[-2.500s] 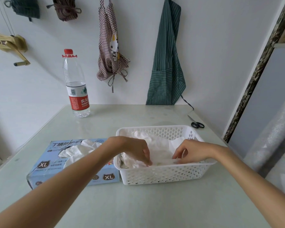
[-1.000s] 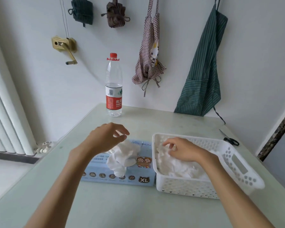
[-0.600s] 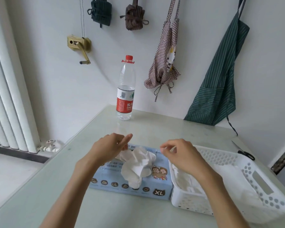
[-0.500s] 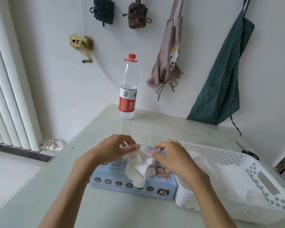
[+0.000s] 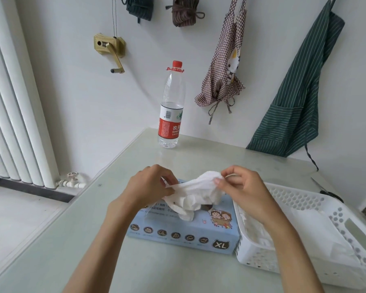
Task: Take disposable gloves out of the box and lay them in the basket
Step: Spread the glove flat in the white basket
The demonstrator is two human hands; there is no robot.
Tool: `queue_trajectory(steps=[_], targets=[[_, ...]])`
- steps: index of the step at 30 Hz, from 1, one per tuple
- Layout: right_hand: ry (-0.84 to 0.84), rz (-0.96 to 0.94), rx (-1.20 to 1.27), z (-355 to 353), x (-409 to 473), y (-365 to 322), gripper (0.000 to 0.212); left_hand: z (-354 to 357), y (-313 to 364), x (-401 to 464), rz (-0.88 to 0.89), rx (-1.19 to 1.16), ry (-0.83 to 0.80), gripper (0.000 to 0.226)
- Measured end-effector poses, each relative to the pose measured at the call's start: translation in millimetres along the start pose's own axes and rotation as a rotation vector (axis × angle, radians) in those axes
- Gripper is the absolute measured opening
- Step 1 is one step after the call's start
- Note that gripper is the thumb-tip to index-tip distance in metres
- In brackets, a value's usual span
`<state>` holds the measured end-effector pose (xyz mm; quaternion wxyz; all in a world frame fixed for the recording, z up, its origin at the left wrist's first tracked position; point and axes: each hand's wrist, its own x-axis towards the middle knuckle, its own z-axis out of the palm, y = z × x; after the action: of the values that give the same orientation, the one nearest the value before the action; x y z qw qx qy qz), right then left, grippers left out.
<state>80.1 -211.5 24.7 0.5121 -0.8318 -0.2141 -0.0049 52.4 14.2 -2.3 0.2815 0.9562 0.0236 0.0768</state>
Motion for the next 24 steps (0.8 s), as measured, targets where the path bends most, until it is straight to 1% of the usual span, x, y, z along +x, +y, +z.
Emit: queue_trajectory(steps=[2,4,6,9,11,13,14,15,17,18,19,20,21,23,24], targets=[[0.16,-0.032,0.061,0.0,1.3,-1.6,0.004,-1.7,1.6,-1.4,0.017,-0.004,0.042,0.023],[0.197,-0.035,0.09,-1.9,0.9,-3.1,0.005,-3.3,1.9,-1.4,0.045,-0.017,0.063,0.026],[0.126,-0.002,0.047,-6.2,-0.1,0.2,0.006,-4.9,-0.1,0.2,0.067,-0.083,0.078,0.025],[-0.063,0.06,-0.057,-10.3,-2.6,4.4,0.012,-7.9,-1.8,3.1,0.11,-0.321,0.154,0.016],[-0.07,0.07,-0.071,-10.7,-3.4,4.1,0.015,-11.5,1.1,2.7,0.128,-0.431,0.162,0.013],[-0.02,0.065,-0.026,-11.0,-3.3,1.7,0.017,-14.4,3.5,0.4,0.126,-0.475,0.106,0.012],[-0.003,0.065,-0.007,-11.0,-3.1,0.1,0.018,-15.2,2.8,-0.6,0.113,-0.436,0.085,0.013],[0.008,0.068,0.007,-10.9,-2.9,-1.8,0.018,-16.1,2.0,-1.4,0.091,-0.339,0.084,0.016],[0.055,0.081,0.066,-10.5,-2.2,-4.2,0.017,-18.9,3.8,-4.2,0.033,-0.067,0.141,0.026],[0.088,0.091,0.112,-9.8,-2.1,-5.2,0.018,-22.4,8.0,-6.9,0.028,0.007,0.184,0.032],[0.122,0.102,0.169,-8.6,-1.0,-5.6,0.018,-26.9,13.1,-8.8,0.059,0.014,0.21,0.036],[0.147,0.122,0.227,-6.4,-0.9,-7.3,0.02,-30.5,18.4,-11.0,0.113,-0.029,0.196,0.037],[0.161,0.142,0.289,-3.4,-0.3,-8.4,0.022,-33.4,24.2,-13.7,0.178,-0.09,0.133,0.034],[0.179,0.19,0.407,4.4,0.9,-7.8,0.027,-32.4,39.4,-21.5,0.259,-0.16,-0.09,0.03],[0.183,0.214,0.439,8.3,1.0,-7.5,0.029,-27.1,45.3,-23.8,0.255,-0.167,-0.184,0.038]])
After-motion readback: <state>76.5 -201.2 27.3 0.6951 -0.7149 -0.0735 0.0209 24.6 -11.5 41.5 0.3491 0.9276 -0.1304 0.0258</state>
